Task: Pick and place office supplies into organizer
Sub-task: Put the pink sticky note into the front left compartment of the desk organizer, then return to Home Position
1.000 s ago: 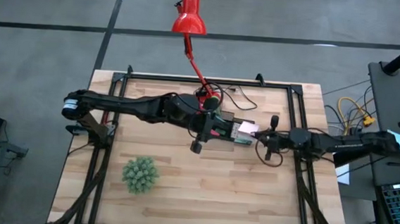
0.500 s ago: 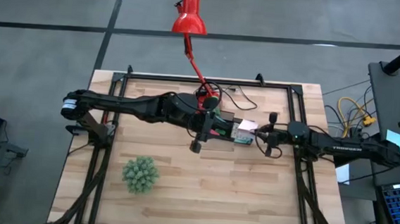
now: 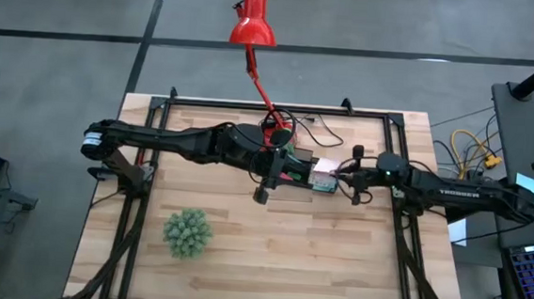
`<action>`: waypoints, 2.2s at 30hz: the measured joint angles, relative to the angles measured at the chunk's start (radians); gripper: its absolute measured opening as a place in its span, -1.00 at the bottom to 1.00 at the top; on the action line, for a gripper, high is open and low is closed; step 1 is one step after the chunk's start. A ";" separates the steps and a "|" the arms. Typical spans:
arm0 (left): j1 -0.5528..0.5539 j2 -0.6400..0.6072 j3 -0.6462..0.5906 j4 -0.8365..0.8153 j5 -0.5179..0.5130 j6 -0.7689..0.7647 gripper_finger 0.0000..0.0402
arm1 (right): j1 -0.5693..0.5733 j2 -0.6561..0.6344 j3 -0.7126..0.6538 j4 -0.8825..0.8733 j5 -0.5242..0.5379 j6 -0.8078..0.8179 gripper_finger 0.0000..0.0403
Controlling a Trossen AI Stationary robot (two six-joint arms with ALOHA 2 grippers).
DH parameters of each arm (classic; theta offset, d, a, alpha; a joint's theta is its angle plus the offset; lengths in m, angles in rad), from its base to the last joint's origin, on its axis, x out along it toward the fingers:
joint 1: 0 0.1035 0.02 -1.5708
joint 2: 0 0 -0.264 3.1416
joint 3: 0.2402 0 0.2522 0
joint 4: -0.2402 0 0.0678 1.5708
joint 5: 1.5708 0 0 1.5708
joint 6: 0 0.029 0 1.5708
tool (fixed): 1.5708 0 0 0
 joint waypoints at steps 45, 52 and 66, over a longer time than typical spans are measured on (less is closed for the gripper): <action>0.000 0.000 0.000 -0.063 -0.002 -0.008 -0.33 | -0.057 0.383 0.318 -0.340 -0.001 0.222 -0.15; 0.000 0.000 0.000 -0.071 -0.002 -0.009 -0.33 | -0.054 0.386 0.376 -0.458 0.016 0.313 -0.08; 0.000 0.000 0.000 -0.106 -0.002 -0.010 -0.33 | -0.054 0.375 0.541 -0.620 0.014 0.453 -0.09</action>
